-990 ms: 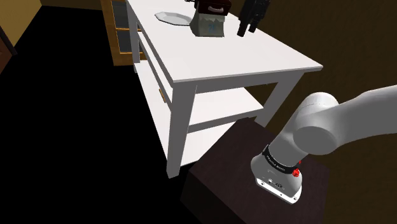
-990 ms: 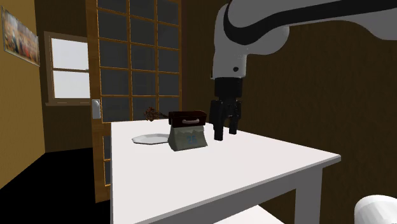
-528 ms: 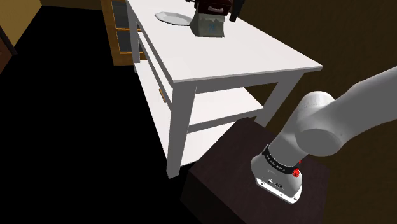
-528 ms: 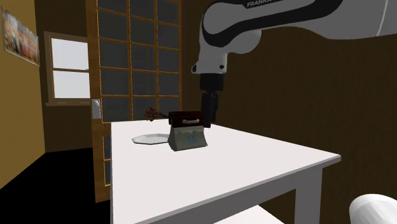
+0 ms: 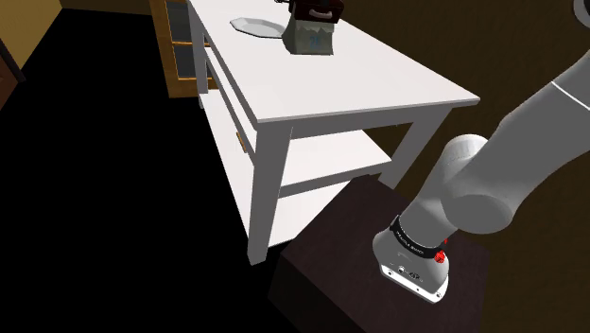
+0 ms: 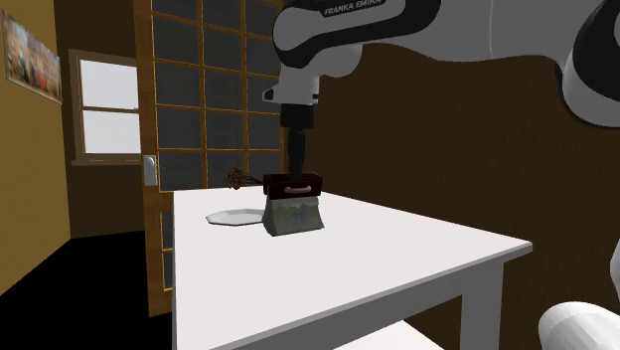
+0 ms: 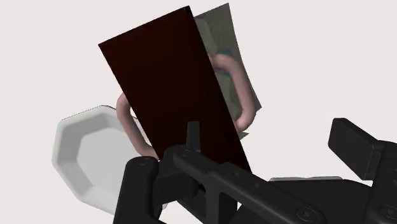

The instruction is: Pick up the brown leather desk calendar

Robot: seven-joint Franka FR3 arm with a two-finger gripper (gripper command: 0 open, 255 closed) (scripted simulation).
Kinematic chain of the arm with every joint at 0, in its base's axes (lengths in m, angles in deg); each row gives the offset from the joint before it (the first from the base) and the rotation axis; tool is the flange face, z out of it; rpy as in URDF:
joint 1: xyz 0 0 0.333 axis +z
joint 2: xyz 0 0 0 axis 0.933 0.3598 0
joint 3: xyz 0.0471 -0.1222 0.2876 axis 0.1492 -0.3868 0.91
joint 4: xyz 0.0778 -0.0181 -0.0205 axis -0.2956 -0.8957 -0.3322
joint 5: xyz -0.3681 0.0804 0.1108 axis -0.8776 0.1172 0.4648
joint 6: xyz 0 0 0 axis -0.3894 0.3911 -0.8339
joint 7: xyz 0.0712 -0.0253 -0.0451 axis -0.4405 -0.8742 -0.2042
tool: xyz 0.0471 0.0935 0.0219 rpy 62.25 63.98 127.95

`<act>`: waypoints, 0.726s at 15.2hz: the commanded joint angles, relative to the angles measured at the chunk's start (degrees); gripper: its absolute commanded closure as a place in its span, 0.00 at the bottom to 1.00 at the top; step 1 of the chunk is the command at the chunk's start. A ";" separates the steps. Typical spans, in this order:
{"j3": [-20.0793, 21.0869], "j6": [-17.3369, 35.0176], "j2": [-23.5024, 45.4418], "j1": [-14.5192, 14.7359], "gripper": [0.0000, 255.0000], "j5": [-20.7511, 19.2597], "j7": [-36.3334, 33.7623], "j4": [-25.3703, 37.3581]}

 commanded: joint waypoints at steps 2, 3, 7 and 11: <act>-1.11 -0.20 6.32 1.05 0.00 1.79 9.26 7.68; -1.31 -0.54 8.45 1.24 0.00 2.53 12.13 10.49; -1.26 0.52 11.15 1.38 0.00 3.48 16.46 12.71; -1.07 3.99 9.75 1.53 0.00 2.93 15.93 7.90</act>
